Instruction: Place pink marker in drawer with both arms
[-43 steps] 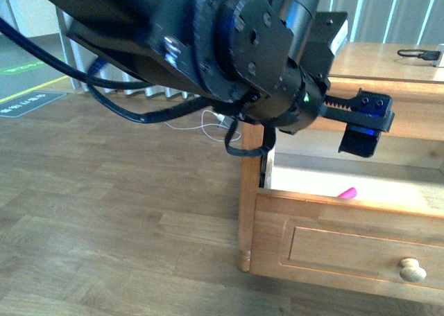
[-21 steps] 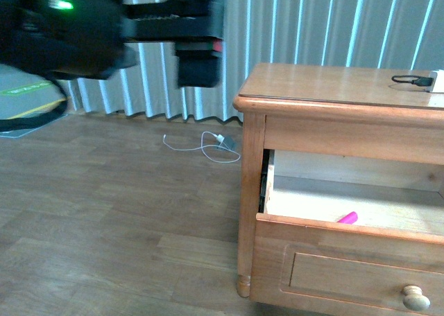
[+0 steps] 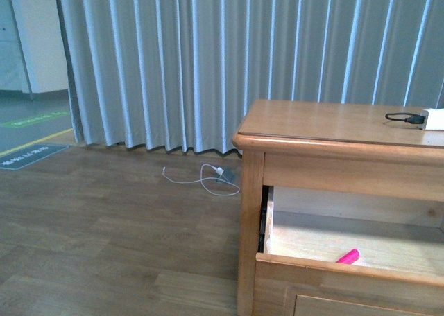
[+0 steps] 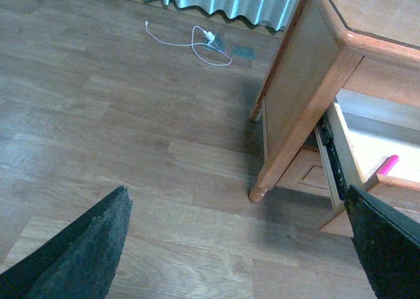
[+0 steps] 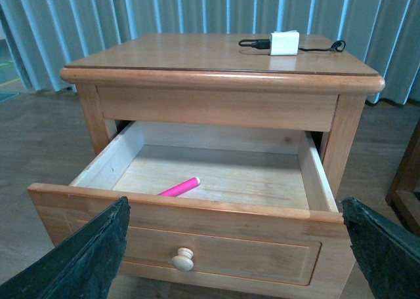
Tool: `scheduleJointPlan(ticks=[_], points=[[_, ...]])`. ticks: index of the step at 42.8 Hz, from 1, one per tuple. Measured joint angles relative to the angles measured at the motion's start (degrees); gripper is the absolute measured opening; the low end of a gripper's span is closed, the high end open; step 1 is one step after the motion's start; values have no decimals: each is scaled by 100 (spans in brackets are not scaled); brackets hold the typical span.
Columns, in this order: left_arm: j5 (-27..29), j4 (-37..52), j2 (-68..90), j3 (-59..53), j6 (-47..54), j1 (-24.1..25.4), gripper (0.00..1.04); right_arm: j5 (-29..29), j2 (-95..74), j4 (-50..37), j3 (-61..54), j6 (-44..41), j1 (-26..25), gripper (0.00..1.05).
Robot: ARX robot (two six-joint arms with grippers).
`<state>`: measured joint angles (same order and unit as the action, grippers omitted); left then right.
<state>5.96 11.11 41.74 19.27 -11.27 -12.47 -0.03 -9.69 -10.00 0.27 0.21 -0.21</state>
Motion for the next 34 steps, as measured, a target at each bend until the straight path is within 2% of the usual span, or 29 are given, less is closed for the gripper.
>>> scheduleJointPlan(ticks=[9,11,16,23,29,30,31,34], points=[[-13,9,-9,-15,11,9,98,0,0,0,0,0,0,96],[437,748,-26,-293,315,-9,89,0,0,0,0,0,0,96],[442,1530,-291,-754,804,157,70,0,0,0,0,0,0,96],[192,1504,-704,-1088,999,420,43,0,0,0,0,0,0,96],[-26,1335,-1119,-1333,1051,638,14,0,0,0,0,0,0,96],[-260,1276,-1207,-1368,1062,782,9,0,0,0,0,0,0,96],[-433,1241,-1263,-1394,1071,905,5,0,0,0,0,0,0,96],[-560,1158,-1421,-1464,1084,1137,4,0,0,0,0,0,0,96]])
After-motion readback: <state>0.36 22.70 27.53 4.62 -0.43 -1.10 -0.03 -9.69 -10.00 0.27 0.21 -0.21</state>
